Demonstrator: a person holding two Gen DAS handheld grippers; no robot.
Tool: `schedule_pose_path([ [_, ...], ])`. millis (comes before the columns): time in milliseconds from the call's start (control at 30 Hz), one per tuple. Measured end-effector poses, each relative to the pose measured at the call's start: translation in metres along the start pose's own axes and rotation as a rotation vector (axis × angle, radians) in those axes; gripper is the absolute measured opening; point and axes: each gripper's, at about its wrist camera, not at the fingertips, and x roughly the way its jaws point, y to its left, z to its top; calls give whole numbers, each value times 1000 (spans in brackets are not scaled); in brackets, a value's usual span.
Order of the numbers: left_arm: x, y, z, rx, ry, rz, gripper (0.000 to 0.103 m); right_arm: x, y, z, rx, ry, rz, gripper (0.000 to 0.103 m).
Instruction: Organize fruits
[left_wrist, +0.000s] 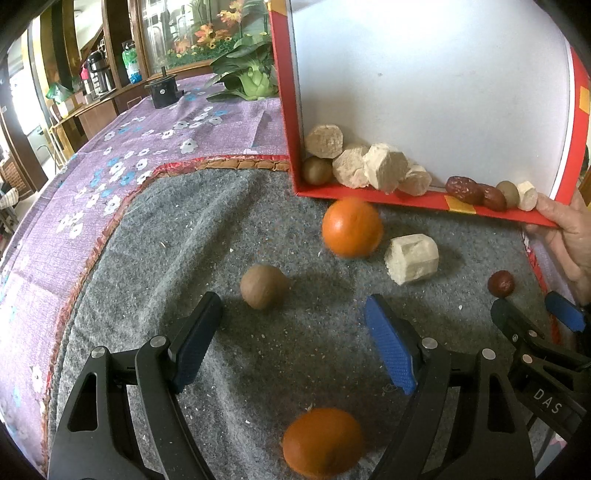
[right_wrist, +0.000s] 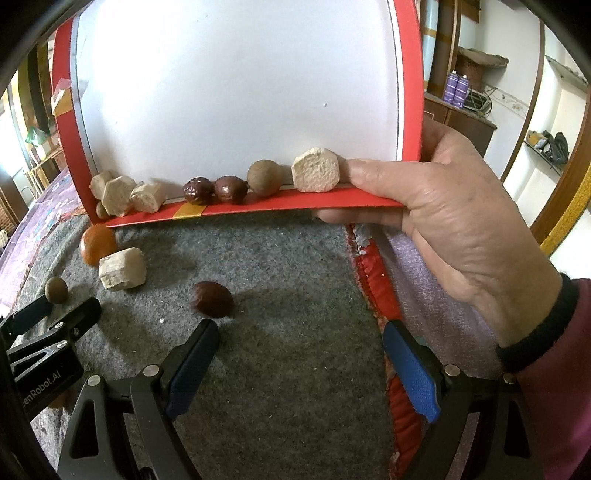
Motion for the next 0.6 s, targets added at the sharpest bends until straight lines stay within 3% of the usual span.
schedule_pose_path([
  [600,-1,-10,-2,0,0,0,81,-1,-1,1,0,0,0,90],
])
